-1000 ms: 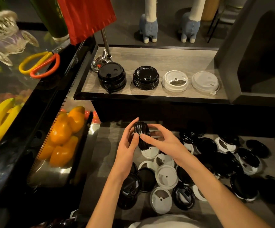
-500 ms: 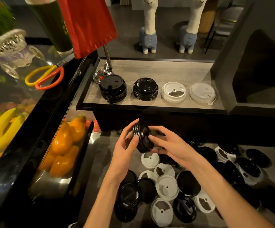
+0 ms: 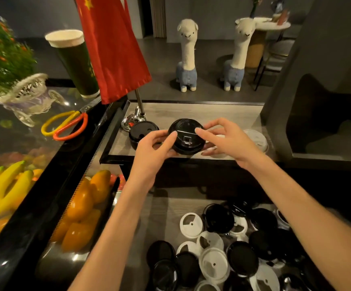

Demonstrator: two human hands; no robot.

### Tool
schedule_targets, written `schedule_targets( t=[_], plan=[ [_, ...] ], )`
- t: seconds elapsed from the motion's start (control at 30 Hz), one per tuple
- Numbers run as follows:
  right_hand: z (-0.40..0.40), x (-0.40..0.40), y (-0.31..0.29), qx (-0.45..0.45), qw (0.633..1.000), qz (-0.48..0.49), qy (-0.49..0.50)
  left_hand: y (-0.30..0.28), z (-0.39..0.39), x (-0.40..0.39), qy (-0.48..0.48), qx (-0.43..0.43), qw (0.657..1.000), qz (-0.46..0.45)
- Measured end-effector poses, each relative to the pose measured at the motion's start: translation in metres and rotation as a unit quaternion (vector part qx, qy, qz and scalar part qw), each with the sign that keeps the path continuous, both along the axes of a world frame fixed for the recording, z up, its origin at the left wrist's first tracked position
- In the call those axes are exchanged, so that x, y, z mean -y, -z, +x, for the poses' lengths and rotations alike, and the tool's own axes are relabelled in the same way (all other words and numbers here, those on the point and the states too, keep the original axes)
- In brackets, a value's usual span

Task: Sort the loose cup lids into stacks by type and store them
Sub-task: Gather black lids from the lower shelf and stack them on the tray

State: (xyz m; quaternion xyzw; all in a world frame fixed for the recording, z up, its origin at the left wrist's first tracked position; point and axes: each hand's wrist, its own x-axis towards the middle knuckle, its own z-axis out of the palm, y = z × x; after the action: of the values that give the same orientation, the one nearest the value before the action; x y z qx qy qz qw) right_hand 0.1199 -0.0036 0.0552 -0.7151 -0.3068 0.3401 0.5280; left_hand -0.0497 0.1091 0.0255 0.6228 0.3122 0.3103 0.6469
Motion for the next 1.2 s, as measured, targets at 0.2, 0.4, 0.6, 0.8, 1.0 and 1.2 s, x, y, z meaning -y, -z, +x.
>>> schedule_targets(
  t=[0.2,0.4,0.6,0.8,1.0,1.2],
  plan=[
    [0.044,-0.045,-0.02,0.075,0.994,-0.082,-0.017,-0.026,0.042,-0.049,-0.001,-0.154,0.982,0.109],
    [0.057,-0.067,-0.017,0.135,0.976,-0.156,-0.071,-0.032,0.059,-0.06,0.018,-0.315,0.915,0.251],
    [0.055,-0.076,-0.011,0.157,0.963,-0.2,-0.091,-0.024,0.071,-0.066,0.043,-0.392,0.873,0.286],
    [0.058,-0.088,0.001,0.263,0.926,-0.254,-0.096,-0.019,0.075,-0.062,0.066,-0.421,0.853,0.302],
    [0.064,-0.095,0.001,0.303,0.899,-0.296,-0.108,-0.021,0.075,-0.057,0.072,-0.411,0.857,0.302],
    [0.069,-0.102,0.003,0.29,0.898,-0.31,-0.116,-0.021,0.079,-0.058,0.068,-0.414,0.851,0.315]
  ],
)
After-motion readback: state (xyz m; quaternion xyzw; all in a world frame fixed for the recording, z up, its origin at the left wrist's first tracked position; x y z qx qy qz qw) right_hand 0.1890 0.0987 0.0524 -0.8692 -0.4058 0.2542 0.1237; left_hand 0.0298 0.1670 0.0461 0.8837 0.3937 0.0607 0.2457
